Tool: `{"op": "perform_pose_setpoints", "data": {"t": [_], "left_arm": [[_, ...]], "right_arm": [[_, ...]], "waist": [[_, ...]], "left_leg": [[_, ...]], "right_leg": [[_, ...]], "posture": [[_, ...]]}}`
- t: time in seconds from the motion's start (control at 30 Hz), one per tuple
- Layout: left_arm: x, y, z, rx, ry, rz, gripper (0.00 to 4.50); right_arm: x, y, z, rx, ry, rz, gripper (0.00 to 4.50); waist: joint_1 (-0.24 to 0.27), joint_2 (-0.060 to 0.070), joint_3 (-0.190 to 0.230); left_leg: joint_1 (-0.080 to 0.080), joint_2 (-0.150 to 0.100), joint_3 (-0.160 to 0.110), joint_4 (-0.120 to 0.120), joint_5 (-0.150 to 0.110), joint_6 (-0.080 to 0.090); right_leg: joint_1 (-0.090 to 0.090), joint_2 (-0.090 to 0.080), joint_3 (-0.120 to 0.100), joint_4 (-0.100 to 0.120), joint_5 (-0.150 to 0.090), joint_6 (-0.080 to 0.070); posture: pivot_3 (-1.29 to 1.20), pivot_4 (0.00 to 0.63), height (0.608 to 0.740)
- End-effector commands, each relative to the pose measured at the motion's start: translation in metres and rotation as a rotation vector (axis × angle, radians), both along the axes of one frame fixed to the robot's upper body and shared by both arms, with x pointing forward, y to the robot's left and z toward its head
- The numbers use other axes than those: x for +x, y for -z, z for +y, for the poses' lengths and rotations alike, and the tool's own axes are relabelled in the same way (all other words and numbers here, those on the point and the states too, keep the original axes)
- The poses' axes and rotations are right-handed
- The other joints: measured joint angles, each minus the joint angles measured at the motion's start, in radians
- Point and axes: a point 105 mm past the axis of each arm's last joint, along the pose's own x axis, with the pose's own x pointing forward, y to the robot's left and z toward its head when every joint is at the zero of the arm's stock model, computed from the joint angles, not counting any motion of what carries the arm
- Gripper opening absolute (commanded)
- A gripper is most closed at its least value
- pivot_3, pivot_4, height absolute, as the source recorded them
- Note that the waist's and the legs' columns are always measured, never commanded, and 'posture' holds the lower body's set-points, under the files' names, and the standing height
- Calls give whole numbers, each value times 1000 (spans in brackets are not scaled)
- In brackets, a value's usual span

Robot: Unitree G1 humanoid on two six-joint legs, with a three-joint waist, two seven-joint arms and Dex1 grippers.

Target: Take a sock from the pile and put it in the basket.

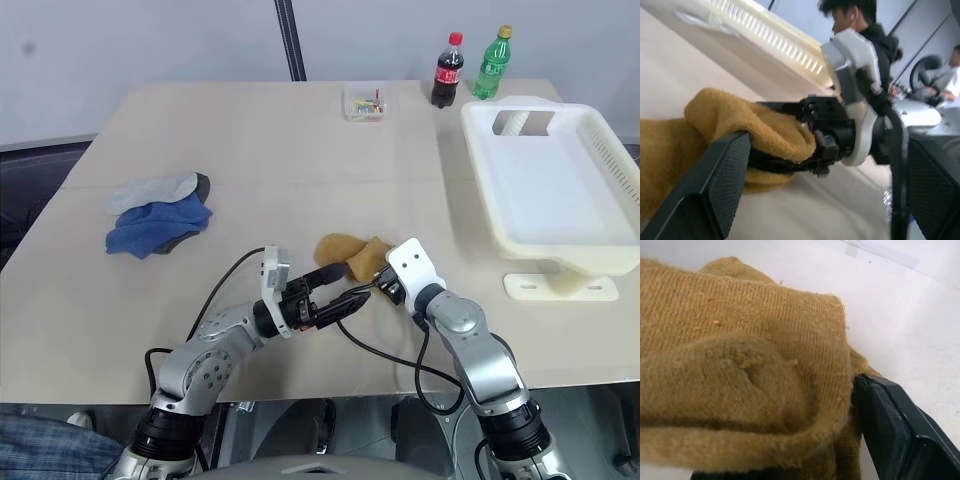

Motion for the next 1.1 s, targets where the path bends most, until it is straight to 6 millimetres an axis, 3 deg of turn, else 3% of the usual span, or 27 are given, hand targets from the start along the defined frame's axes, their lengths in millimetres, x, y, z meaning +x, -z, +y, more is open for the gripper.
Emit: {"op": "perform_pose_setpoints", "data": {"t": [0.03, 0.4, 0.8, 0.87, 0.97, 1.1], "left_arm": [[2, 3, -4, 26, 9, -18, 4479], [15, -4, -19, -60, -34, -148, 4479], [5, 7, -42, 75, 128, -271, 4479], [9, 3, -42, 47, 102, -283, 4479], [20, -21, -37, -108, 6, -262, 4479], [5, -33, -39, -139, 75, -359, 4479]], "right_arm": [[-5, 6, 3, -1, -12, 29, 2727], [-6, 9, 8, 4, -23, 35, 2727], [-5, 10, 8, 5, -21, 32, 2727], [-5, 10, 7, 3, -20, 32, 2727], [-6, 11, 7, 2, -20, 32, 2727], [-7, 12, 6, 0, -21, 36, 2727]], "waist": [[0, 0, 0], [0, 0, 0], [-1, 0, 0], [-1, 0, 0], [-1, 0, 0], [-2, 0, 0]], "left_leg": [[0, 0, 0, 0, 0, 0], [0, 0, 0, 0, 1, -2], [0, -1, 0, 0, 1, -1], [0, -2, 0, 0, 1, -1], [0, -1, 0, 0, 0, 0], [0, -1, 0, 1, 0, 0]], "right_leg": [[0, 0, 0, 0, 0, 0], [0, 0, 0, 0, 0, 0], [0, 1, 0, 0, 0, 0], [0, 1, 0, 0, 0, 0], [0, 1, 0, 1, 0, 0], [0, 1, 0, 1, 0, 0]], "posture": [[0, 150, 740], [0, 150, 740], [0, 150, 740], [0, 150, 740], [0, 150, 740], [0, 150, 740]]}}
